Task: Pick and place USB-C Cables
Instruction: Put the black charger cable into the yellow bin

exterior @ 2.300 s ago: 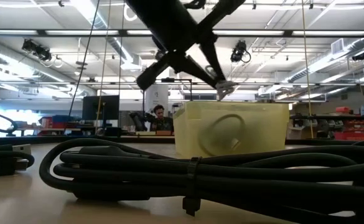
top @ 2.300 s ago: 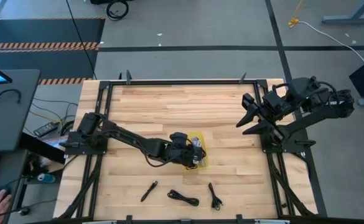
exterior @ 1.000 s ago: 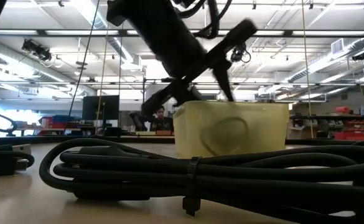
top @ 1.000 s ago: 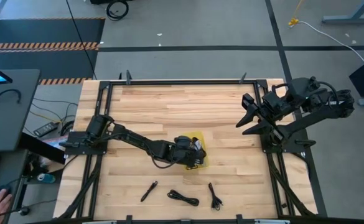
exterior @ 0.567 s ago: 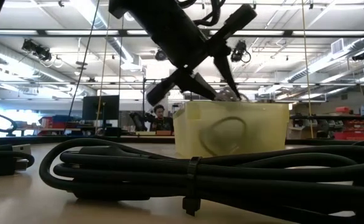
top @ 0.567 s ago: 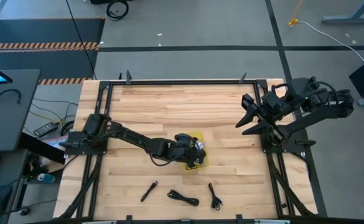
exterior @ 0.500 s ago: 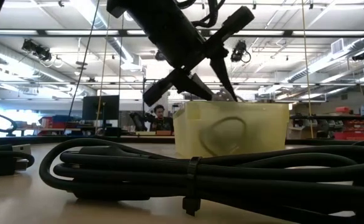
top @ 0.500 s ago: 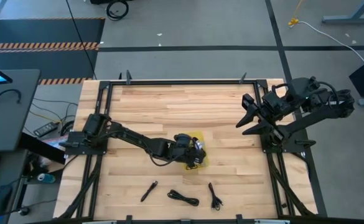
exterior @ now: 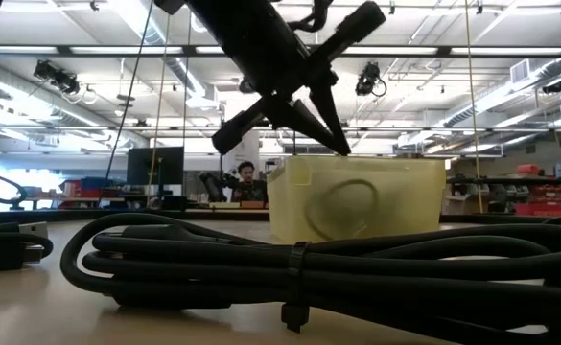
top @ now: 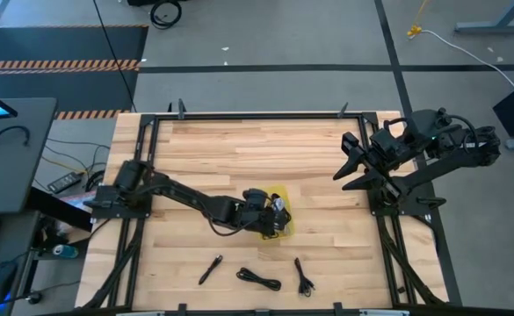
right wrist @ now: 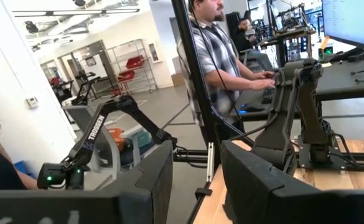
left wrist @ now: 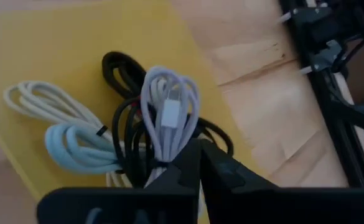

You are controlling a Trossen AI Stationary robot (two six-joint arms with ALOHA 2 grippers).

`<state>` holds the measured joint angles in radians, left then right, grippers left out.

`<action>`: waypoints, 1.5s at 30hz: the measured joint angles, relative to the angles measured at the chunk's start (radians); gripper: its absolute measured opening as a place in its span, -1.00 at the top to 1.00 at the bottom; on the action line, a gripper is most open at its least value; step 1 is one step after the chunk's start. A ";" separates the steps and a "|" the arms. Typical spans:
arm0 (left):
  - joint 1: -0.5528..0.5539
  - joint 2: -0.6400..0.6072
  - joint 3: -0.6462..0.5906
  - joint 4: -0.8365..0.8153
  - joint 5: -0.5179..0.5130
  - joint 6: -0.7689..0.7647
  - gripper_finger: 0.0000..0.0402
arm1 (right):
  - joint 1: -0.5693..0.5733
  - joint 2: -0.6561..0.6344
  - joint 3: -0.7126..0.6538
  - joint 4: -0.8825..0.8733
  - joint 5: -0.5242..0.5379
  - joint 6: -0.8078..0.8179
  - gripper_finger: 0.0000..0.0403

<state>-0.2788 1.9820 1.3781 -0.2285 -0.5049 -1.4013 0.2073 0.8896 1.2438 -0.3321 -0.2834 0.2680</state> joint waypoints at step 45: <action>-0.219 -0.644 -0.001 0.016 -0.594 1.099 0.81 | 0.309 0.487 0.000 -0.498 0.117 0.912 0.32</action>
<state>-0.4981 1.3384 1.3773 -0.2122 -1.0993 -0.3027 0.5160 1.3771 1.2438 -0.8304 -0.1668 1.1800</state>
